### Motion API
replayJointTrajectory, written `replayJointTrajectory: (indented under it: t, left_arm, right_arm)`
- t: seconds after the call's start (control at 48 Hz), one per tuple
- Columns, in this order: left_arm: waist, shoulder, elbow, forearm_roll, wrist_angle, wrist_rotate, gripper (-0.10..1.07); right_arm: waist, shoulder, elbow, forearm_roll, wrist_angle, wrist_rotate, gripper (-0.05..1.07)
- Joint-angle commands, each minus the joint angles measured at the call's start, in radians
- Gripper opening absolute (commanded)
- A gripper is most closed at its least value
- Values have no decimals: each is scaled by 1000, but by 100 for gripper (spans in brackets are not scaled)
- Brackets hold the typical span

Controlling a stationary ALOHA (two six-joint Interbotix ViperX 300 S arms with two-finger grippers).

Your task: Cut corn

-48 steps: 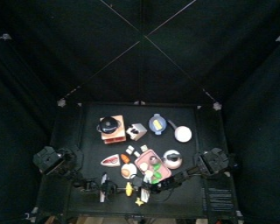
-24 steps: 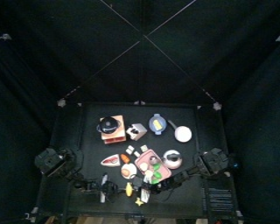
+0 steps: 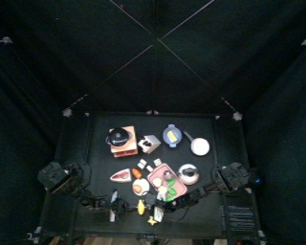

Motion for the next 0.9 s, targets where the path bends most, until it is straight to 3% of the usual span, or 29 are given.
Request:
replayJointTrajectory:
  t: [0.0,0.875]
  left_arm:
    - [-6,-5,-6,0,6,0,55]
    - [-6,0,-6,-9,20,0,55]
  right_arm:
    - [-2,-14,-3,11,3,2,47]
    - [-3,-6,-3,18,3,2,47]
